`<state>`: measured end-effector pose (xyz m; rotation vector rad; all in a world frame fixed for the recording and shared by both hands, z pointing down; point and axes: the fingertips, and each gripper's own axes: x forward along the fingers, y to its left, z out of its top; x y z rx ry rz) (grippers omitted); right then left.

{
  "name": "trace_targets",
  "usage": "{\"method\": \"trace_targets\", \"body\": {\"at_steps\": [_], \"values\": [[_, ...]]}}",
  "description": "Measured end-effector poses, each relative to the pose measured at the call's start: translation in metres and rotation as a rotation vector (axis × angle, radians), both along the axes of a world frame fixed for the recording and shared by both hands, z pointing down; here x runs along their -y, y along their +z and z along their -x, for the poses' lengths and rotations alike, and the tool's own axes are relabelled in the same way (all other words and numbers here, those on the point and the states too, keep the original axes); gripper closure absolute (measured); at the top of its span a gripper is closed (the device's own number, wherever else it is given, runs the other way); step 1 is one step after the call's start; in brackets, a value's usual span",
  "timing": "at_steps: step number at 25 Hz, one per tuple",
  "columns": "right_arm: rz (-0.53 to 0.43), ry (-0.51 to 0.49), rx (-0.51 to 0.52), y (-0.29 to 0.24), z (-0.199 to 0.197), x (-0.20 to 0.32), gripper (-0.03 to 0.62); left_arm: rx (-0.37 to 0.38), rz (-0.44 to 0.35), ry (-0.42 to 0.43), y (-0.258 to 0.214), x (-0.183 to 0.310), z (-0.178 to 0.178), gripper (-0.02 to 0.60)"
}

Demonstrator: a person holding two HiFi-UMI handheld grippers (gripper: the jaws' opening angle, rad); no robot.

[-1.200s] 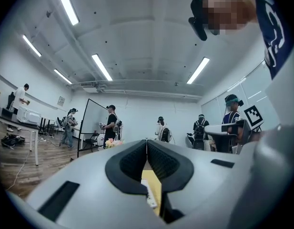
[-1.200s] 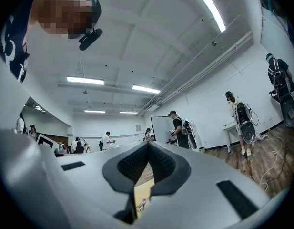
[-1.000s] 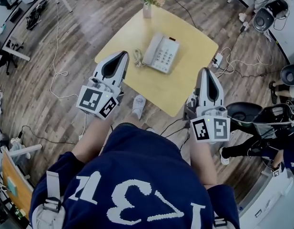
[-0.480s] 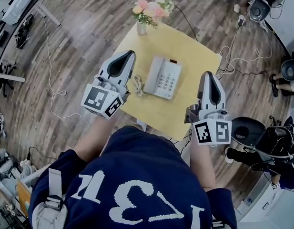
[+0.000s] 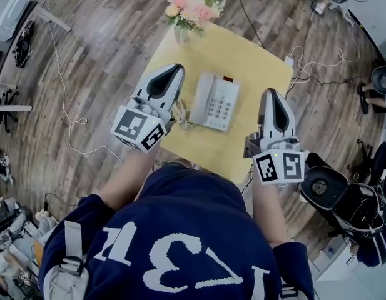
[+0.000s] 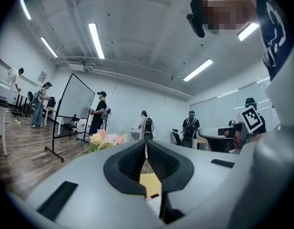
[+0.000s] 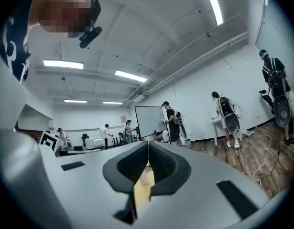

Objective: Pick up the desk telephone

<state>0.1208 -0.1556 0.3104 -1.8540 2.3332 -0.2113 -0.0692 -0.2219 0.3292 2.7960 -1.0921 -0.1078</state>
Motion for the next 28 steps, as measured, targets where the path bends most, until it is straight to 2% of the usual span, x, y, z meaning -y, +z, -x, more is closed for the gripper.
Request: {"method": "trace_targets", "body": {"at_steps": [3,8,10,13,14,16,20,23,26,28], "values": [[0.017,-0.041,-0.037,0.007,0.013,0.009,0.568,0.003,0.036,0.007,0.013,0.001,0.004,0.565],[0.059,-0.059,-0.016,0.027,0.008,0.027,0.566,0.020,0.088,0.008,0.035,0.010,-0.002,0.563],[0.106,-0.092,-0.002,0.047,0.005,0.034,0.565,0.024,0.122,0.015,0.050,0.013,-0.009,0.563],[0.220,-0.192,0.005,0.085,0.009,0.042,0.563,0.042,0.197,0.044,0.081,0.019,-0.023,0.562],[0.271,-0.226,0.011,0.101,0.011,0.044,0.542,0.052,0.232,0.061,0.093,0.020,-0.028,0.550],[0.362,-0.263,0.036,0.132,0.013,0.044,0.454,0.076,0.302,0.101,0.119,0.022,-0.038,0.420],[0.516,-0.251,0.140,0.196,0.003,0.037,0.424,0.128,0.419,0.138,0.177,0.022,-0.048,0.321],[0.625,-0.251,0.289,0.234,0.000,0.035,0.393,0.083,0.549,0.149,0.211,0.023,-0.048,0.291],[0.695,-0.248,0.293,0.265,-0.003,0.033,0.368,0.037,0.641,0.153,0.230,0.021,-0.048,0.279],[0.740,-0.254,0.304,0.285,-0.004,0.029,0.359,-0.020,0.714,0.149,0.243,0.020,-0.048,0.273]]}}
